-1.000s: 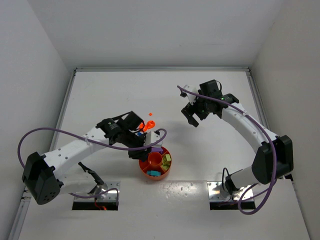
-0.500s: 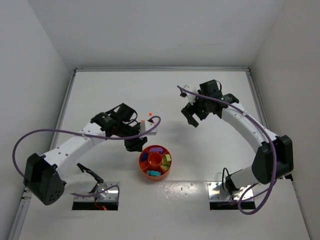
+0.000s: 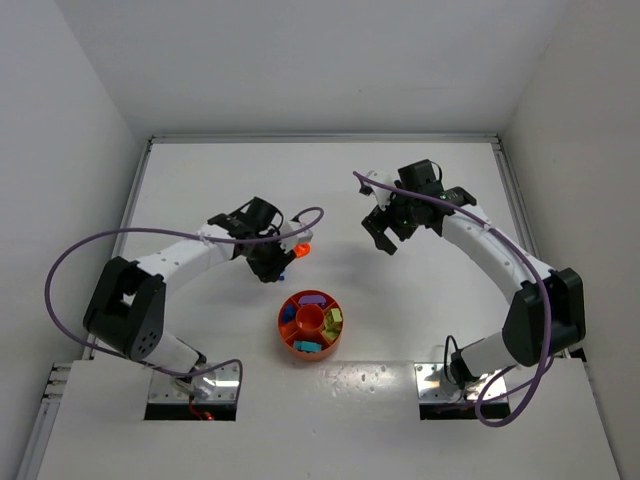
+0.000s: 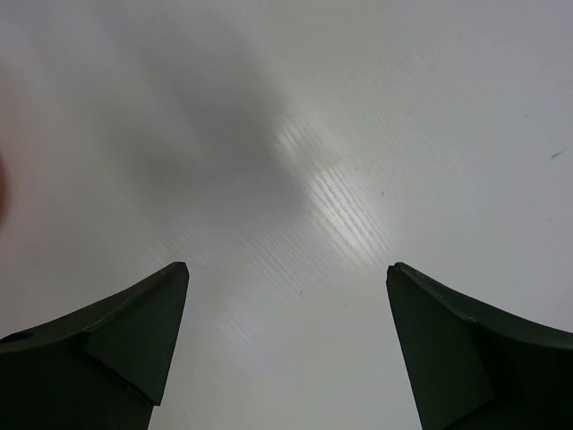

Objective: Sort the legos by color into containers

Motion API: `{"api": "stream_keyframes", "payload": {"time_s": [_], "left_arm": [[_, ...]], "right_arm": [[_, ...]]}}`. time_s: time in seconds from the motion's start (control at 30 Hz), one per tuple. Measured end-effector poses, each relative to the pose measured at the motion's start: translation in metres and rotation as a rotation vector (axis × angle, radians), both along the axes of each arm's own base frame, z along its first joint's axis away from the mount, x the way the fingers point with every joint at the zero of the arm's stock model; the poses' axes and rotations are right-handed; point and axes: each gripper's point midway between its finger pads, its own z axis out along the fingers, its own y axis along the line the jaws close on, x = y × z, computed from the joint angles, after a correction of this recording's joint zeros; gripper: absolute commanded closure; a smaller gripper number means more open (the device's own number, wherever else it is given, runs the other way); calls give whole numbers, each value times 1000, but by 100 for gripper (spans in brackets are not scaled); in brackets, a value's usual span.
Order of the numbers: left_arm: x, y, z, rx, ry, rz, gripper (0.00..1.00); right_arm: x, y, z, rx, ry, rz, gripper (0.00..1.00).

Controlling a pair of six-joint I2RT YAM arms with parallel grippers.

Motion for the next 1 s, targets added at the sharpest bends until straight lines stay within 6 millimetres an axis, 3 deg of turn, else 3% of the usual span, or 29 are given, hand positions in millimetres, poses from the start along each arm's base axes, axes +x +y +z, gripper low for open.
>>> {"api": "stream_keyframes", "payload": {"time_s": [0.3,0.4,0.63,1.0], "left_arm": [[24,-16,-10,-12,-3,178,47],[29,-16,-17,3,-4,219,47],[38,-14,-32,37,-10,297,36],[47,-17,-44,42,-16,320,36]], "right_arm": [[0,0,0,0,0,0,8],[0,0,0,0,0,0,8],[0,0,0,0,0,0,8],[0,0,0,-2,-2,4,8]]}}
